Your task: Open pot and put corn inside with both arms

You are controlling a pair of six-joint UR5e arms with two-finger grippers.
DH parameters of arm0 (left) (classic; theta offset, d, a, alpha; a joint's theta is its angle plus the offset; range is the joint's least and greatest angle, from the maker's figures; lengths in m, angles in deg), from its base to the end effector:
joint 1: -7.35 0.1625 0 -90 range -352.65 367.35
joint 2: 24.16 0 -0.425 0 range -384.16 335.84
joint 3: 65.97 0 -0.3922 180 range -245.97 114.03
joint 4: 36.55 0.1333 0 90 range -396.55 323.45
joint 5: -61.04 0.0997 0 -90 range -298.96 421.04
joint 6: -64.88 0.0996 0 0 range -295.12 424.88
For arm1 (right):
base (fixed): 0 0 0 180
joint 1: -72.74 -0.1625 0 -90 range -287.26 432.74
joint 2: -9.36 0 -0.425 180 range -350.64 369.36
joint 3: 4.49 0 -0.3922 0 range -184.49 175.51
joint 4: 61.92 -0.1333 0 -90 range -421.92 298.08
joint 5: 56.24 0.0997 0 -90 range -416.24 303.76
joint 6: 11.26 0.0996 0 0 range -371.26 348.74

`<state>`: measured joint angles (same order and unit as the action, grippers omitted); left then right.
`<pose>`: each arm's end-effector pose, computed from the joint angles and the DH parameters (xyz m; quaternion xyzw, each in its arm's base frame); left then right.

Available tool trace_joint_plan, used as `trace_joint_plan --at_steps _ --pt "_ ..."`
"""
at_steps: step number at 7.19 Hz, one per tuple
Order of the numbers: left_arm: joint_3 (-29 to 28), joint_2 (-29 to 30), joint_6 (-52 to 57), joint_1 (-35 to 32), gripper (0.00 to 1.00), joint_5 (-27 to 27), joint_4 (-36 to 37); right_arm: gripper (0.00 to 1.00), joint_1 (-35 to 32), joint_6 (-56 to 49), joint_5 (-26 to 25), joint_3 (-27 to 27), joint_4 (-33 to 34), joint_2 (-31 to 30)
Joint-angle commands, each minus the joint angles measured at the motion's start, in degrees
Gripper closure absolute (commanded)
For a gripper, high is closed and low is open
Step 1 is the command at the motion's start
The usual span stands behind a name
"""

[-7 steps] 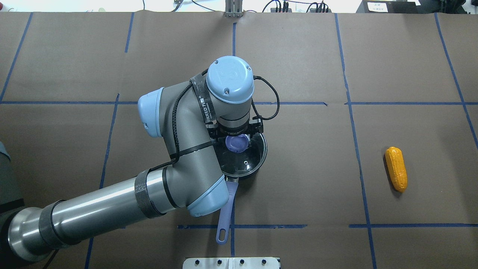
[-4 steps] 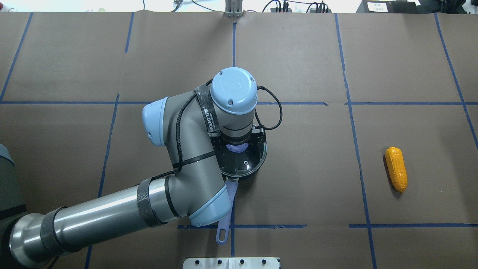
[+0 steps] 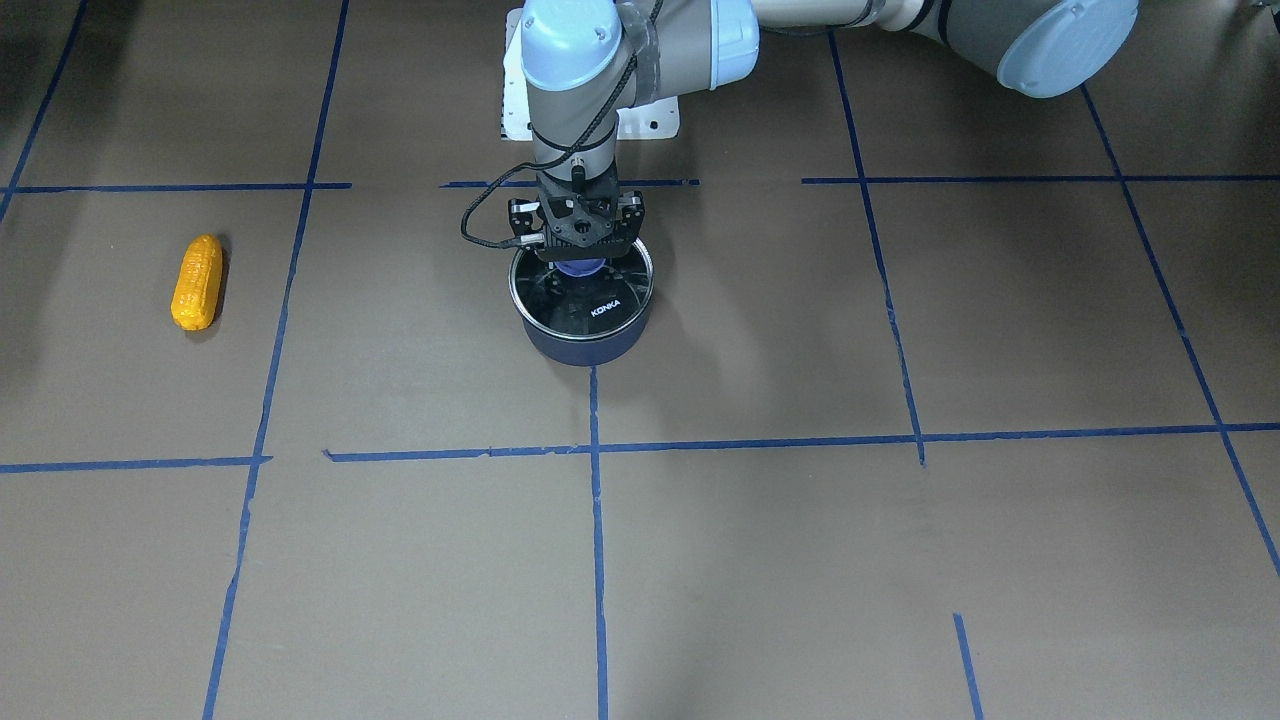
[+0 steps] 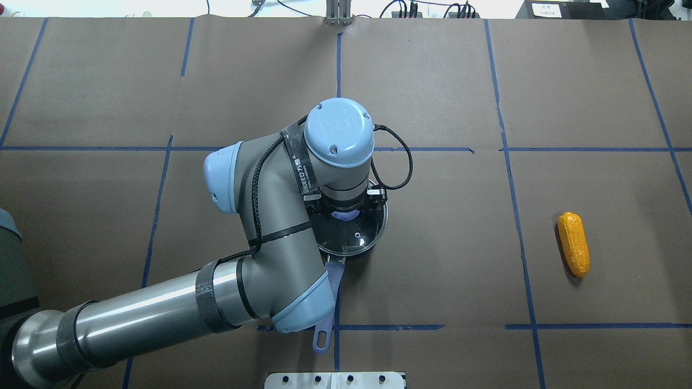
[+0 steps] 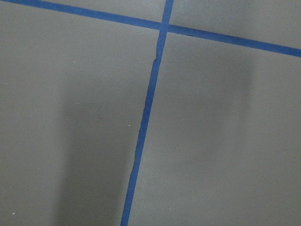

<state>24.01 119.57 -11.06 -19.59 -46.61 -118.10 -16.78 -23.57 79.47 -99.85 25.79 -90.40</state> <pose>0.5884 -0.4147 0.0938 0.0005 0.4057 -0.0436 0.9129 0.0585 -0.4166 0.6846 0.0231 -0.3880 -0.0955 0.9164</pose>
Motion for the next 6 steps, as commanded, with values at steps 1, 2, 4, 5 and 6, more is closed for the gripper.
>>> trace_joint_plan --at_steps 1,2,4,5,6 --pt "1.8 0.0 0.0 -0.1 0.87 0.1 0.4 0.00 0.1 0.0 0.0 0.0 0.0 0.0" --pt "3.9 -0.5 0.2 -0.9 0.90 0.1 0.7 0.00 0.0 0.0 0.0 0.0 0.0 0.0" --pt "18.1 -14.3 8.2 -4.9 0.91 -4.5 1.5 0.00 0.0 0.0 0.0 0.0 0.0 0.0" --pt "23.6 -22.0 15.6 -8.2 0.91 -6.2 1.5 0.00 0.0 0.0 0.0 0.0 0.0 0.0" --pt "25.5 -28.3 24.3 -10.6 0.91 -6.9 0.4 0.00 0.0 0.0 0.0 0.0 0.0 0.0"
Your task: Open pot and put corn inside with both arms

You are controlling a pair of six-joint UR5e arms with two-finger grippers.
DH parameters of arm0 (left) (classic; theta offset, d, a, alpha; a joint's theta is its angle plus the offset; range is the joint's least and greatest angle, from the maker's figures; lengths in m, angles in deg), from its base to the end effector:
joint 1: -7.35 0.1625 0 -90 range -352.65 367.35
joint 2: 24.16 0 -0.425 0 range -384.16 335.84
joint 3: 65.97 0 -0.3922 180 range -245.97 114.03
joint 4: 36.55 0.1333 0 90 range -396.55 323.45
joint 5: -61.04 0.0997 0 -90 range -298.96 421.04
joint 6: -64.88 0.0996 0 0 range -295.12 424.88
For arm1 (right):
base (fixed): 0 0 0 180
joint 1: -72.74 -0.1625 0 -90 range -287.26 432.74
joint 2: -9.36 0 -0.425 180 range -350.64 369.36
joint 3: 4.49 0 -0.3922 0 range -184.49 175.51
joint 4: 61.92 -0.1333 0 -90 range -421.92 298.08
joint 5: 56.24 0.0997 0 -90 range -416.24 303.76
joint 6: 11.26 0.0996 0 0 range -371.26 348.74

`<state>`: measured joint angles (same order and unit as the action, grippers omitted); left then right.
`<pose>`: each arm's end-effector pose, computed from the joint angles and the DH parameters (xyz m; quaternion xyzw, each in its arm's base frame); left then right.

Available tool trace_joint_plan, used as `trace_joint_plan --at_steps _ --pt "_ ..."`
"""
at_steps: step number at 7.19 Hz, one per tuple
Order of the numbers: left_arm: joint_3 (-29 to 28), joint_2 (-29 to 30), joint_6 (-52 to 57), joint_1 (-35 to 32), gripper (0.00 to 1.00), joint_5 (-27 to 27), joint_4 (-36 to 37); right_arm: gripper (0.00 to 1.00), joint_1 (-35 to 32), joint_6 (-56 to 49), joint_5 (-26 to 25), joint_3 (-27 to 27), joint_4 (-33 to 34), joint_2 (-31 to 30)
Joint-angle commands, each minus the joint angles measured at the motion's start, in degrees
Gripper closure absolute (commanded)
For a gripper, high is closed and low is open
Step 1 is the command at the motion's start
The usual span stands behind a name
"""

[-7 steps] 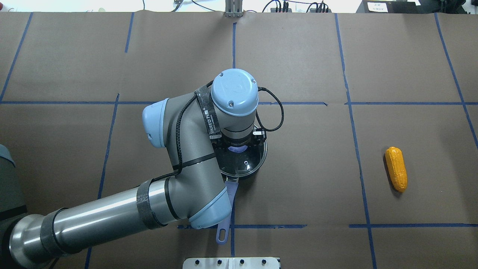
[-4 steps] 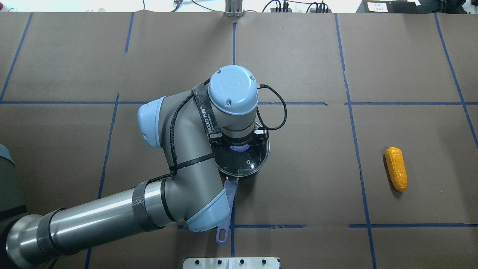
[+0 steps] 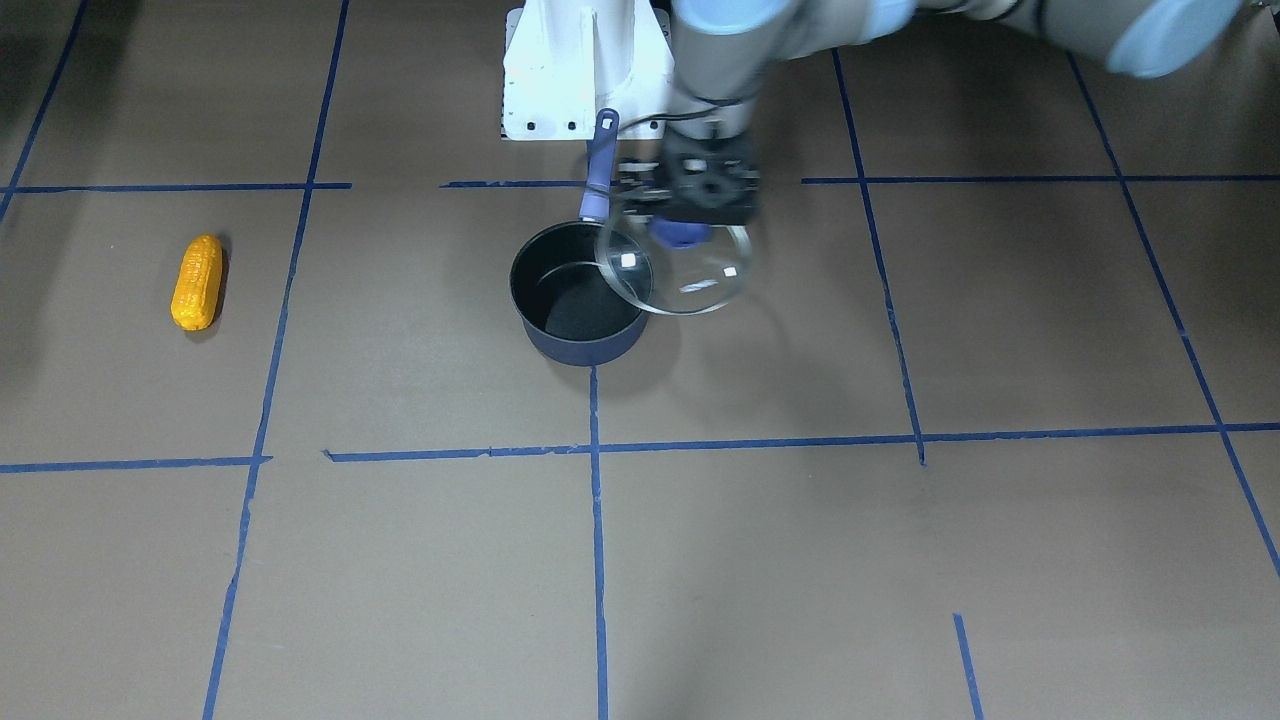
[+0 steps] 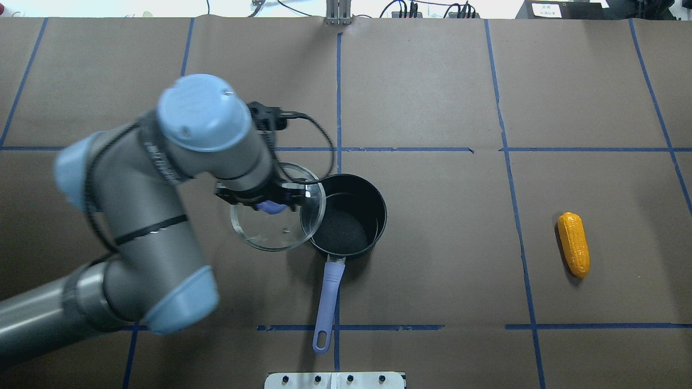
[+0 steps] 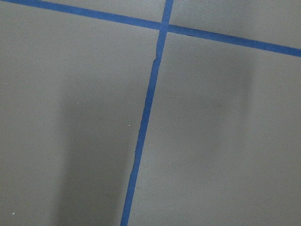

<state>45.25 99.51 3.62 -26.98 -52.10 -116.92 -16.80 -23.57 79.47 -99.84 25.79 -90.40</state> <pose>0.4394 -0.4141 0.1890 0.0394 0.4181 0.0330 0.9069 0.0587 -0.4165 0.6847 0.0231 -0.3880 -0.0953 0.9164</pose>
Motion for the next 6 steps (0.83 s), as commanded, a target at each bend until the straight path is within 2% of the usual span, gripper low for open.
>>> trace_joint_plan --at_steps 1,2,3,4,6 --pt "3.9 -14.8 11.9 -3.5 0.91 -1.4 -7.3 0.00 0.1 0.0 0.1 0.0 0.0 0.0" --pt "1.8 -18.8 11.8 -3.5 0.91 -1.4 -15.4 0.00 0.1 0.0 0.1 0.0 0.0 0.0" --pt "-0.7 -19.8 11.0 -3.3 0.91 -1.4 -18.7 0.00 0.0 0.0 0.0 0.0 0.0 0.0" --pt "-2.7 -19.7 8.5 -2.6 0.91 -1.3 -20.5 0.00 0.1 0.0 0.0 0.0 0.0 0.0" --pt "-8.2 -19.6 3.3 0.1 0.91 -0.9 -29.8 0.00 0.0 0.0 0.0 0.0 0.0 0.0"
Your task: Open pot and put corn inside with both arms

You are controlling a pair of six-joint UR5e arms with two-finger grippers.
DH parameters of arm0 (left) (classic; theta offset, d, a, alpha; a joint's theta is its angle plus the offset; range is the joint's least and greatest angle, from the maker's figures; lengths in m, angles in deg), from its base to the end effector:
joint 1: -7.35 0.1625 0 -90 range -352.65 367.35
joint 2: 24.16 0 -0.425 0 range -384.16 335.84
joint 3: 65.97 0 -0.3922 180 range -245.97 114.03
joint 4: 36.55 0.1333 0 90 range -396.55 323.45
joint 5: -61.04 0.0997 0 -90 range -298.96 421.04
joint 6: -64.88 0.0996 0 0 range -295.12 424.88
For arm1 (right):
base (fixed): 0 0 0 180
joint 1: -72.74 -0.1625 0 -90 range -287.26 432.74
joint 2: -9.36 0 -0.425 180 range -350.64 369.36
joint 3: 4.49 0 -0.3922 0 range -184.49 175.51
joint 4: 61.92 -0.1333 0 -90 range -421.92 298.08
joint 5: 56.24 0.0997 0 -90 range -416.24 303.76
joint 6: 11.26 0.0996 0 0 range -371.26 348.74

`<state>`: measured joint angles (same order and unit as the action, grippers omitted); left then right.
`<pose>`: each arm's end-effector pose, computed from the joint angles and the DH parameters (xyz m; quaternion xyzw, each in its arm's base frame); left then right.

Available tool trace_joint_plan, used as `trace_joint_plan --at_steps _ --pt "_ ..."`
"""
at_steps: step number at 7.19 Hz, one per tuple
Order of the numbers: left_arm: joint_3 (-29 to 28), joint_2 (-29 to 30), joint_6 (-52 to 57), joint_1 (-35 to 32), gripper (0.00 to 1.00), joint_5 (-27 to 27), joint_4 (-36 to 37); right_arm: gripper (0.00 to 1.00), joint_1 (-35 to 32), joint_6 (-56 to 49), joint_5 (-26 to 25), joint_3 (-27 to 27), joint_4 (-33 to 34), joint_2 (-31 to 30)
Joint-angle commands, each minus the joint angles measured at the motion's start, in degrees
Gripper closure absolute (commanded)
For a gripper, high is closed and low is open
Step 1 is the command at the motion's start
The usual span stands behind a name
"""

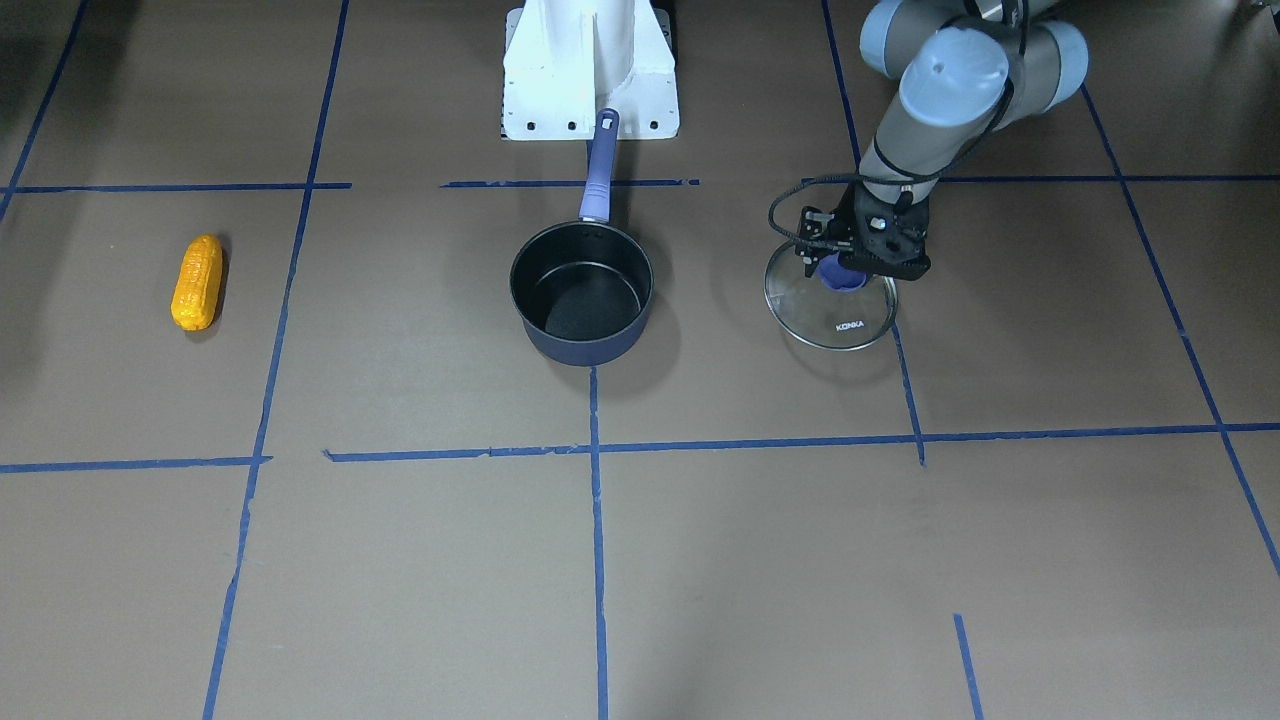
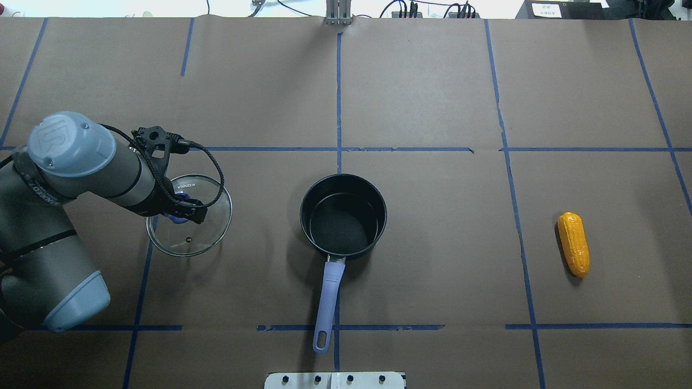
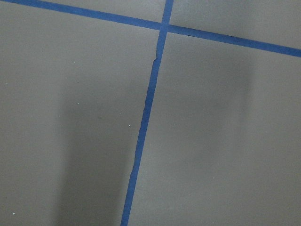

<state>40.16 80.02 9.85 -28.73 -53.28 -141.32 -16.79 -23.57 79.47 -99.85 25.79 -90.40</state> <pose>0.4123 -0.4146 0.3701 0.0594 0.4180 0.0720 0.9036 0.0586 -0.4166 0.6846 0.0232 -0.3880 -0.0954 0.9164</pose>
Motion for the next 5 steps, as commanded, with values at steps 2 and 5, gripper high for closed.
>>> trace_joint_plan --at_steps 2,5 --pt "-3.7 0.4 -3.7 3.1 0.55 0.6 -6.1 0.00 0.1 0.0 0.0 0.0 0.0 0.0" --pt "-2.4 0.2 -2.9 2.0 0.00 -0.1 -5.0 0.00 0.1 0.0 0.1 -0.2 -0.1 0.0"
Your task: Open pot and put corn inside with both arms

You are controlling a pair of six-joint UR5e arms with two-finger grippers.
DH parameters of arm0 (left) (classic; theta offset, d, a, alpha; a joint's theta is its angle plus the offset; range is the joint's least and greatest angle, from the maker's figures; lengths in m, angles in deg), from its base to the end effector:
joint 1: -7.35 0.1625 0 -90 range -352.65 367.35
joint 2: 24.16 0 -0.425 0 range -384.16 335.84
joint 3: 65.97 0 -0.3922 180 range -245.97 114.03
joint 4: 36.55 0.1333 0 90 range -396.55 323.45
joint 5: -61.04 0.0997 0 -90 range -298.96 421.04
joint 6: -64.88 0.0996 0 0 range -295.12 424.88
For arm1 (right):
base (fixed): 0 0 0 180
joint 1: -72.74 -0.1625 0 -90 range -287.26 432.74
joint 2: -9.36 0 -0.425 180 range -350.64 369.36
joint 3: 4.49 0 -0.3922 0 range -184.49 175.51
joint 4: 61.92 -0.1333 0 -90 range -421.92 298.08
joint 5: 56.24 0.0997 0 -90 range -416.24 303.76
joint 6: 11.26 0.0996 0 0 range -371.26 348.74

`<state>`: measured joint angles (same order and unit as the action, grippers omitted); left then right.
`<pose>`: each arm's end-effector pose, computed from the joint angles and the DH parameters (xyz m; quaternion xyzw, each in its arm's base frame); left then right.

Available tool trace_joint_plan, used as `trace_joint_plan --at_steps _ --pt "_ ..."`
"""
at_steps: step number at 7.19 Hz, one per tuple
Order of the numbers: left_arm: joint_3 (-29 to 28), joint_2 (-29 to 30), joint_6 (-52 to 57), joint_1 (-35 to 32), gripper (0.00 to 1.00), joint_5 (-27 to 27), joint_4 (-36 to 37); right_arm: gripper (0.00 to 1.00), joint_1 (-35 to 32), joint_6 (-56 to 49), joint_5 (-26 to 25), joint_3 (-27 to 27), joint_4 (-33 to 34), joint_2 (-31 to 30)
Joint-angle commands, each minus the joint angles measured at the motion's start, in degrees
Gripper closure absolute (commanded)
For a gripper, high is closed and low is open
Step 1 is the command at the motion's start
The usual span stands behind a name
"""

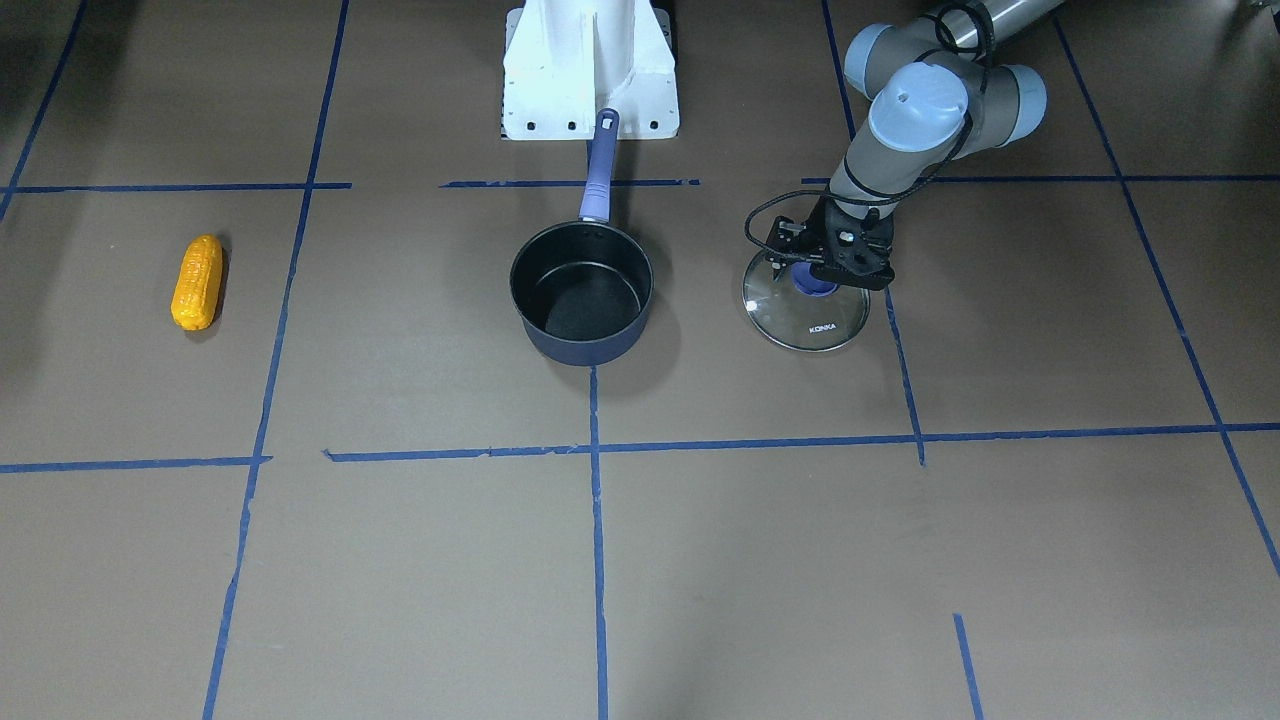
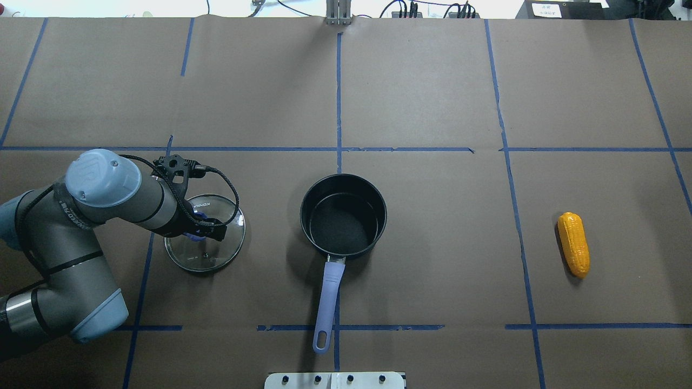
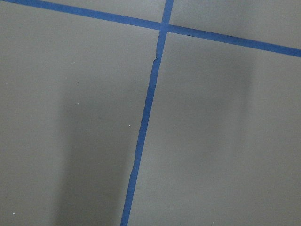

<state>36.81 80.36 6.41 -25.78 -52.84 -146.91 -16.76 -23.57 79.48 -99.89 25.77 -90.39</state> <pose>0.4429 -0.4001 0.3817 0.0515 0.4352 0.0711 0.8960 0.0584 -0.4168 0.6842 0.0236 -0.3880 -0.0959 0.9163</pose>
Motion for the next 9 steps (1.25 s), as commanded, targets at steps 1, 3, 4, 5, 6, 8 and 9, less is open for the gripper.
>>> trace_joint_plan --at_steps 1,3,4,5,6,8,9 --pt "2.8 -0.1 3.5 -3.6 0.00 -1.9 5.4 0.00 0.0 -0.1 0.1 -0.5 -0.6 0.1" --pt "7.5 -0.4 21.9 -13.6 0.00 -8.1 17.6 0.00 0.0 0.1 0.2 0.0 -3.2 0.1" --pt "7.5 -3.4 32.9 -19.5 0.00 -10.2 19.7 0.00 0.0 0.1 0.2 -0.1 -3.4 0.0" --pt "6.8 -8.0 44.8 -27.3 0.00 -11.5 19.8 0.00 0.0 0.0 1.3 -0.5 -3.5 0.1" --pt "3.8 -11.2 56.9 -37.1 0.00 -15.3 20.0 0.00 0.1 0.1 2.5 -0.5 -3.7 0.1" --pt "-5.0 -15.7 72.0 -54.4 0.00 -23.3 20.7 0.00 0.2 4.1 4.0 -0.5 -4.6 0.1" --pt "-5.0 -17.0 73.0 -59.8 0.00 -24.0 24.1 0.00 0.8 8.6 4.3 -0.8 -9.2 0.1"
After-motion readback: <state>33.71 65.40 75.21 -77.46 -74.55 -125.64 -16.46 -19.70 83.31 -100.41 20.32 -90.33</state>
